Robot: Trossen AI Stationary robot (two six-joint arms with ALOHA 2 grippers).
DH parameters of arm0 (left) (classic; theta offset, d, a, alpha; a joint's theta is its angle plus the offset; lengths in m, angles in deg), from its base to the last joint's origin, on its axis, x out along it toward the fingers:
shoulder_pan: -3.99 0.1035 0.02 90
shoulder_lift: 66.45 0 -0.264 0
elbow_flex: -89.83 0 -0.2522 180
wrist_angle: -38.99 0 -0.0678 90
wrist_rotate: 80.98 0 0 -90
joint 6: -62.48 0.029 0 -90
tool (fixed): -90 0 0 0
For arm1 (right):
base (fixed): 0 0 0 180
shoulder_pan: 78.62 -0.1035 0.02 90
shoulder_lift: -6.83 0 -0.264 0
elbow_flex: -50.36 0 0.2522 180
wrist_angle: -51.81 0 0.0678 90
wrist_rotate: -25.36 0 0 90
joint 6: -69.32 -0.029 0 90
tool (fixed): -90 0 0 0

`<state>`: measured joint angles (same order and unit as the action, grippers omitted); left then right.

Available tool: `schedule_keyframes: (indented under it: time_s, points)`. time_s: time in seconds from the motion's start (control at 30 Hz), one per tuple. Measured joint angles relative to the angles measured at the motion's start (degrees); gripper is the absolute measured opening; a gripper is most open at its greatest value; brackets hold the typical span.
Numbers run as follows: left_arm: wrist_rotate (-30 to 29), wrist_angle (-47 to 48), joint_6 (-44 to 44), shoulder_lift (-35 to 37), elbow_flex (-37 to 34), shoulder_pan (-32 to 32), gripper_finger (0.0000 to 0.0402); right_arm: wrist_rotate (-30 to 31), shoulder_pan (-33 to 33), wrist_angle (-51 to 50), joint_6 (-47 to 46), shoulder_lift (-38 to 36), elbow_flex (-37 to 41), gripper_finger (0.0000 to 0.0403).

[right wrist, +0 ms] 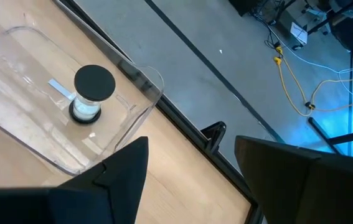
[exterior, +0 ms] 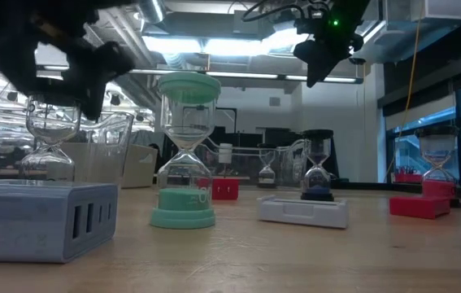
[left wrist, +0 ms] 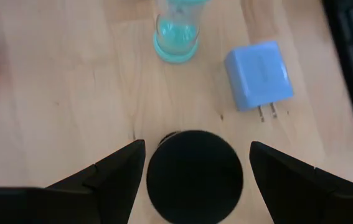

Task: Pick & Place Office items
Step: Put the left purple hourglass into the top transparent bin

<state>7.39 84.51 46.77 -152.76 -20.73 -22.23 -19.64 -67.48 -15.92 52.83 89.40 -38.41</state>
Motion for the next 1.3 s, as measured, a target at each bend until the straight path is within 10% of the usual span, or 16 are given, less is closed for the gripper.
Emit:
schedule_keyframes:
  time_s: [1.03, 1.3]
  points:
    - [-0.3, 2.2, 4.5, -1.9, 0.5, 0.1, 0.0204, 0.0, 0.0, 1.3, 1.5, 0.0, 0.0, 0.0242]
    - [-10.3, 3.8, 7.9, -1.4, 7.9, 1.8, 0.0209, 0.0, 0.0, 1.3, 3.7, 0.0, 0.0, 0.0242]
